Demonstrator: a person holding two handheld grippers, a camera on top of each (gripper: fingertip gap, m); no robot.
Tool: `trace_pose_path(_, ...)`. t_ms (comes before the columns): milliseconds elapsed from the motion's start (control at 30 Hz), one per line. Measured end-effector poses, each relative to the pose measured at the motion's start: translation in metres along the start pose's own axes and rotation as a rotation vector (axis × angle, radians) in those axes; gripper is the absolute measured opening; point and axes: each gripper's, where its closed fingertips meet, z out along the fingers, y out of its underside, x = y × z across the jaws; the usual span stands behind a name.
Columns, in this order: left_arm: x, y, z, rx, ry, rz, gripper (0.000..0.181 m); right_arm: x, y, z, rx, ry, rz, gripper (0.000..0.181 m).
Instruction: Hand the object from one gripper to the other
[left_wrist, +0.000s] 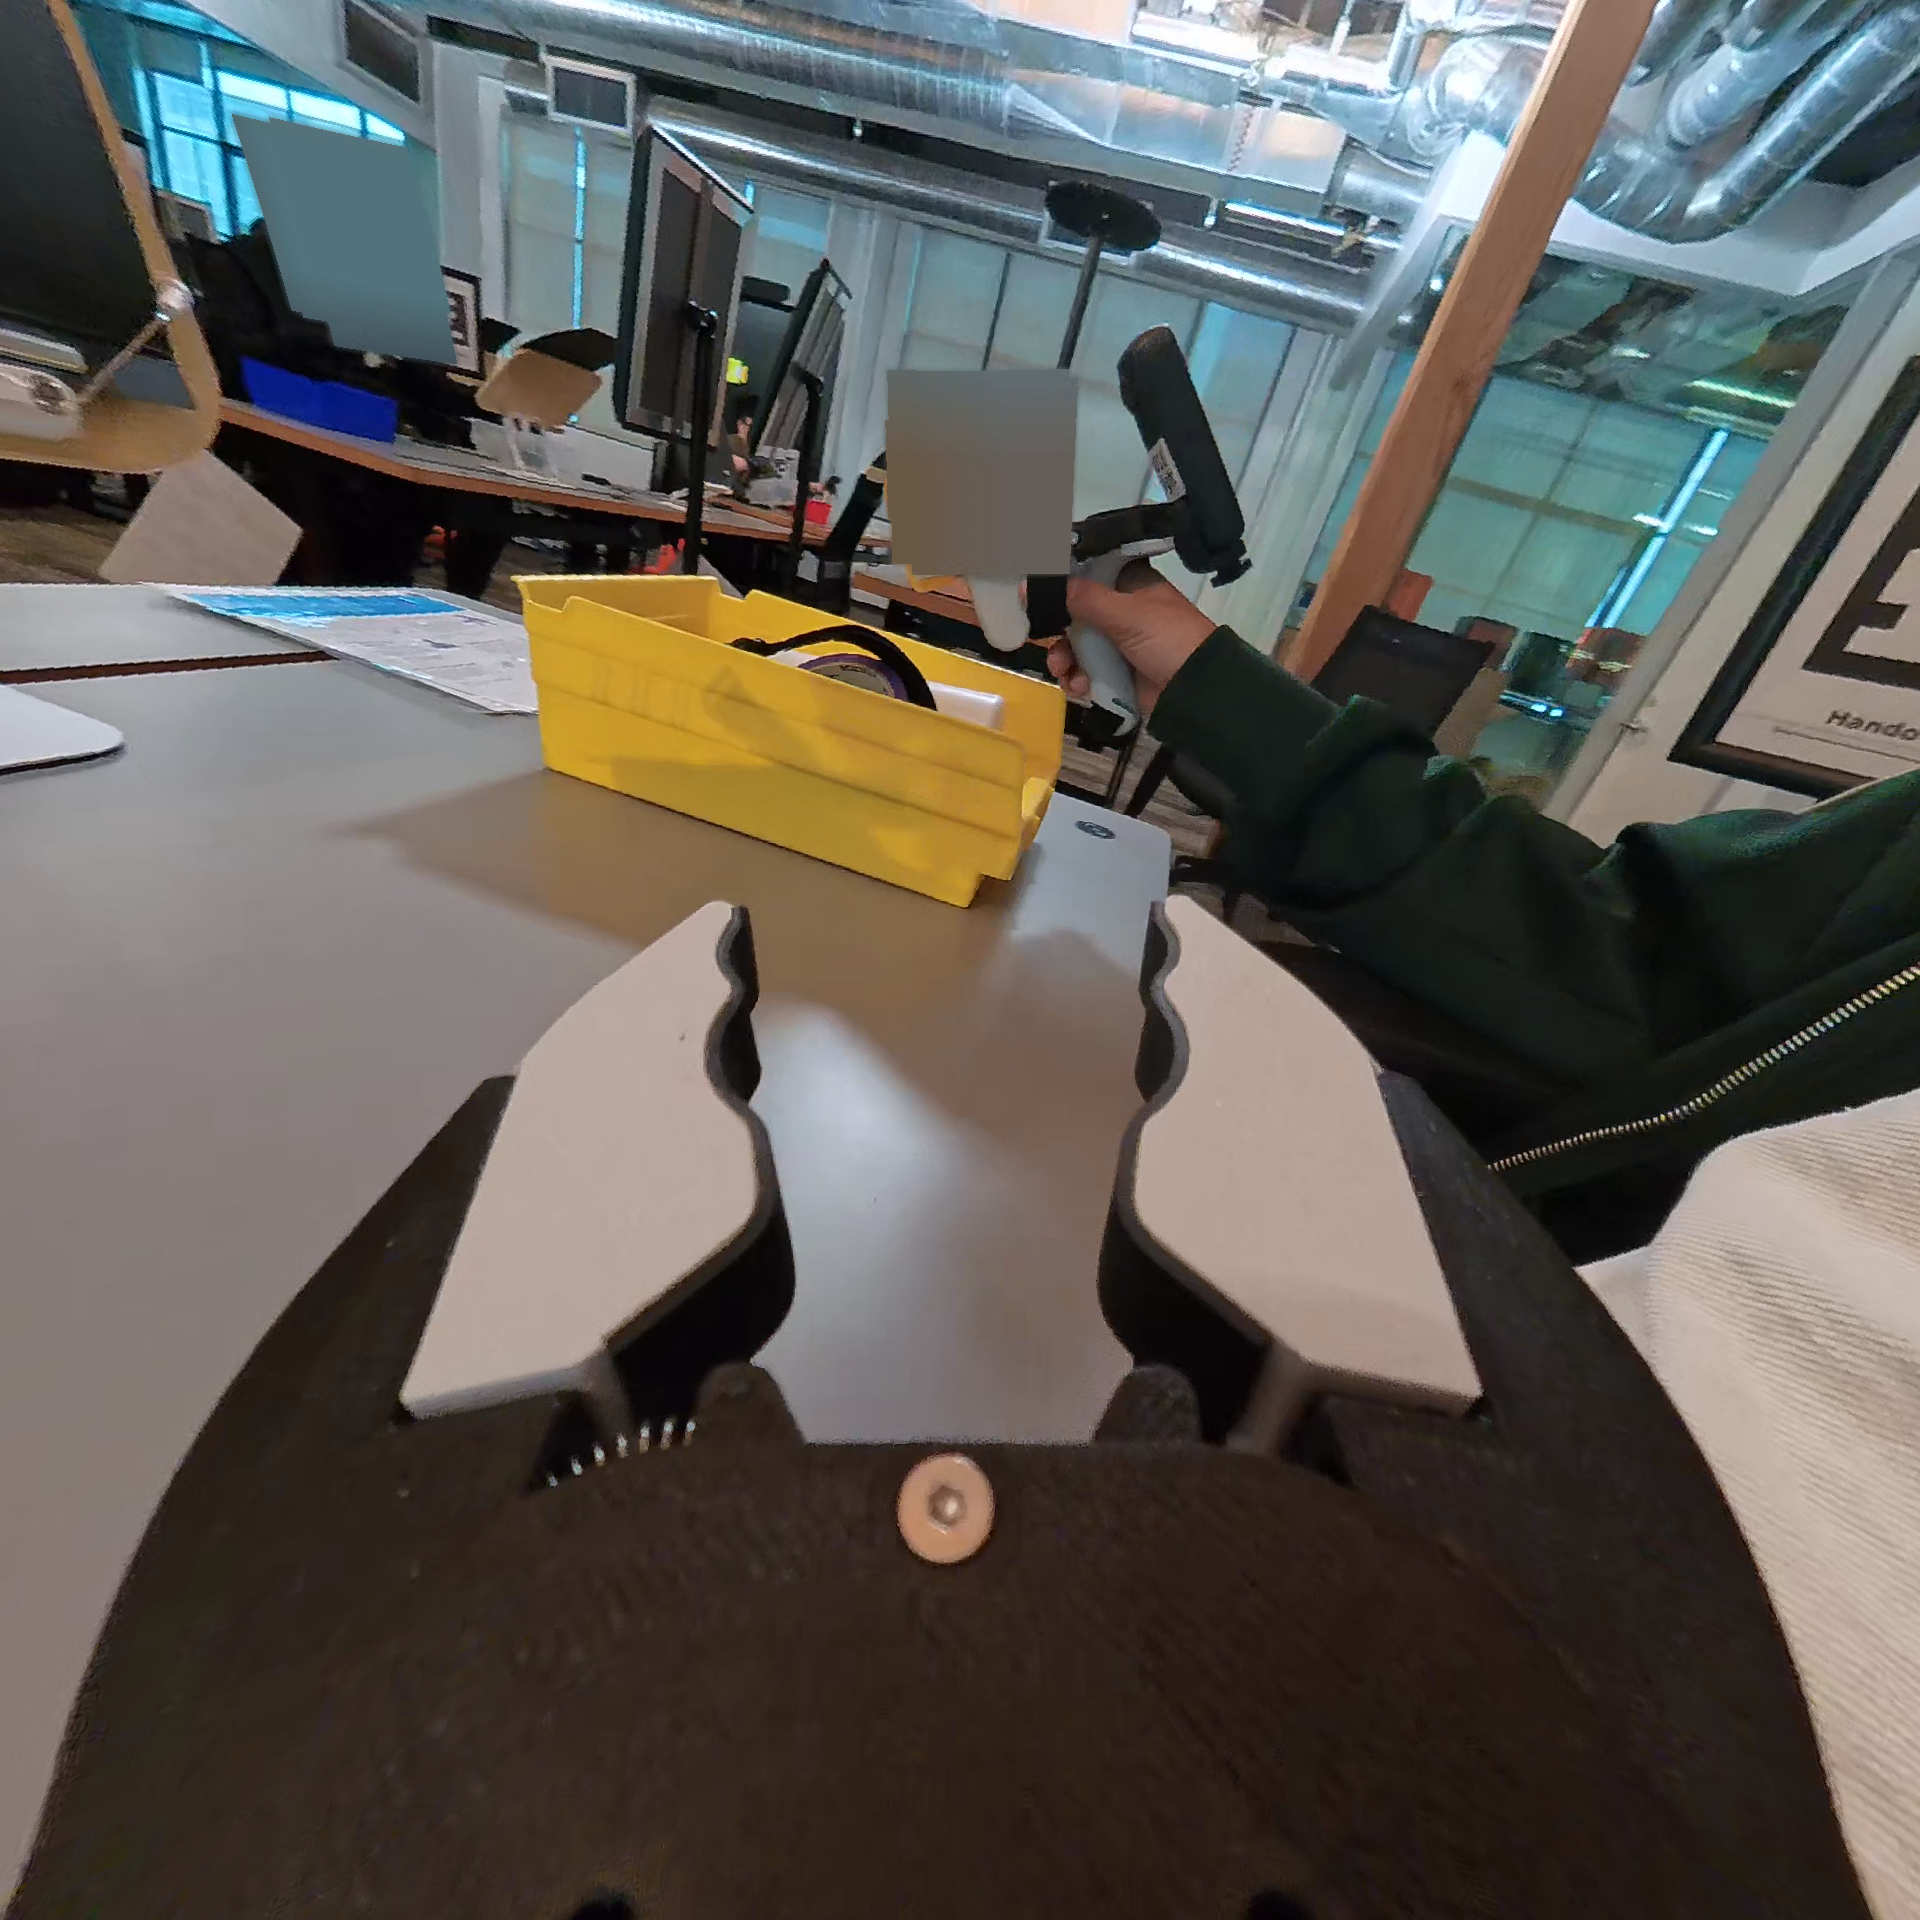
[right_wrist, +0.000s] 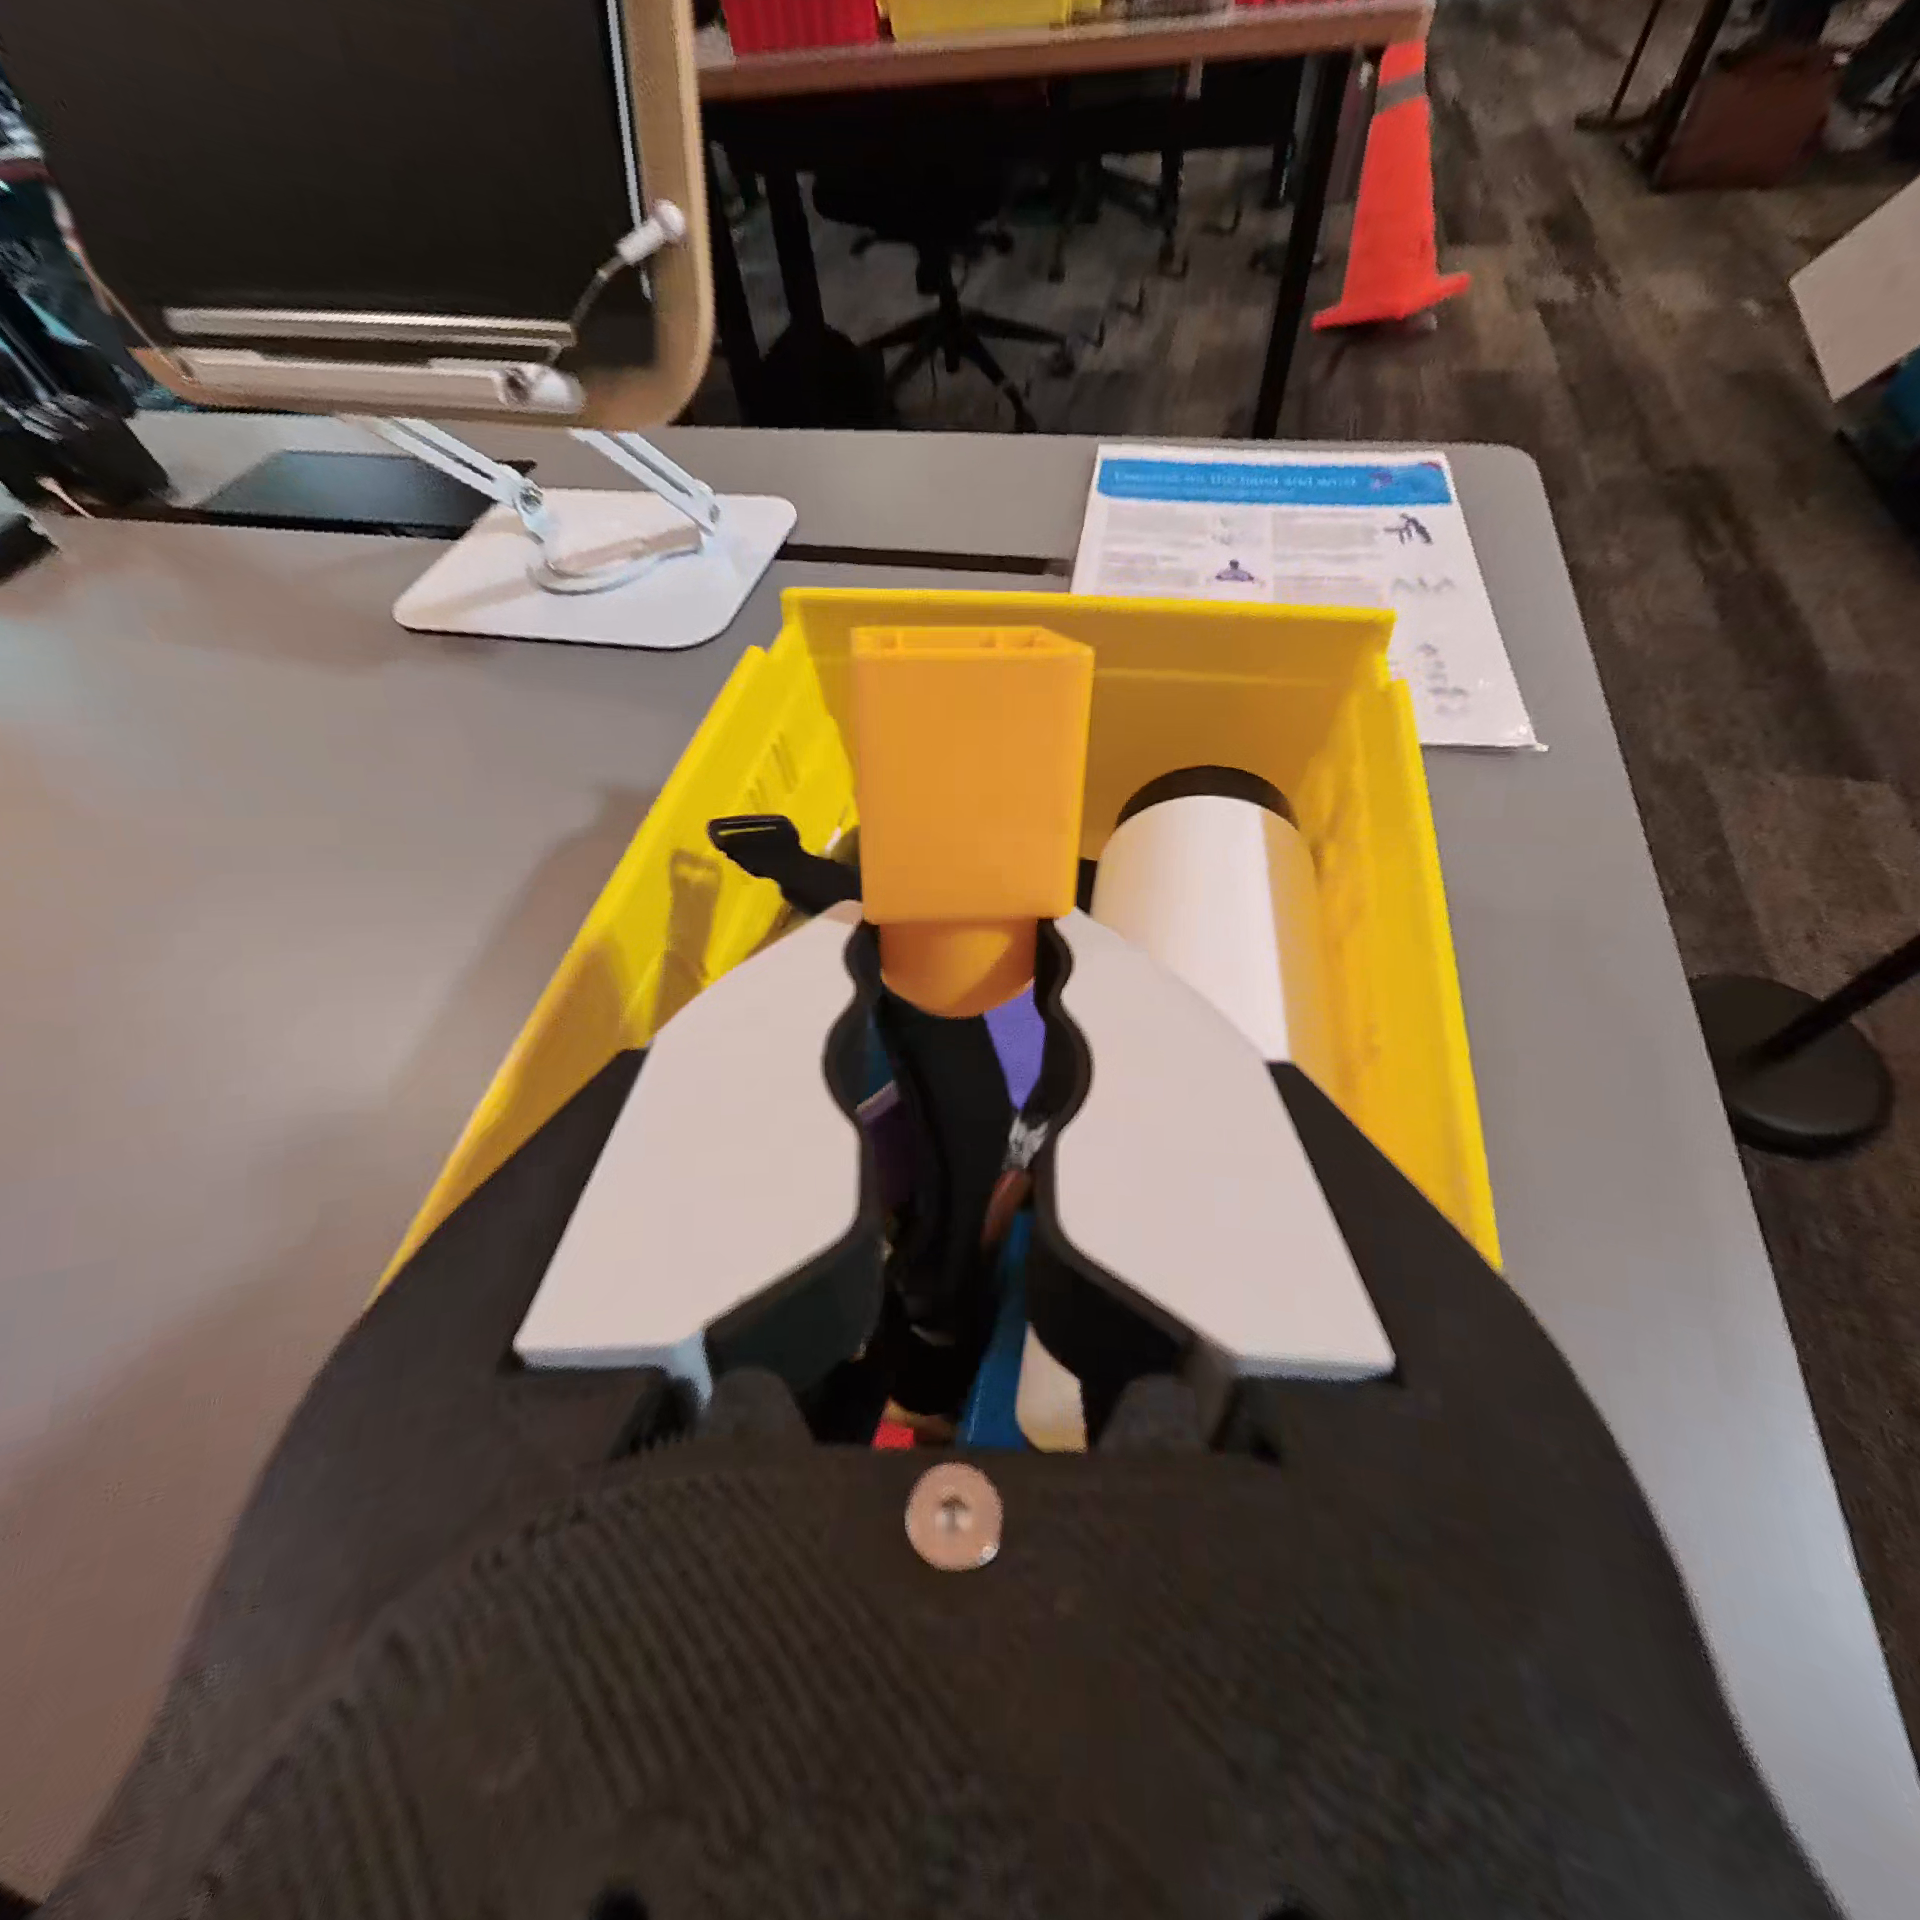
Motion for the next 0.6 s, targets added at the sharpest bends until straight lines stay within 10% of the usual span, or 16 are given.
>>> trace_pose_path(600,-0.005,-0.001,-0.051,0.035,-0.197,0.003,0.070,0.020,0.011,0.060,-0.260,0.027,0.060,0.045)
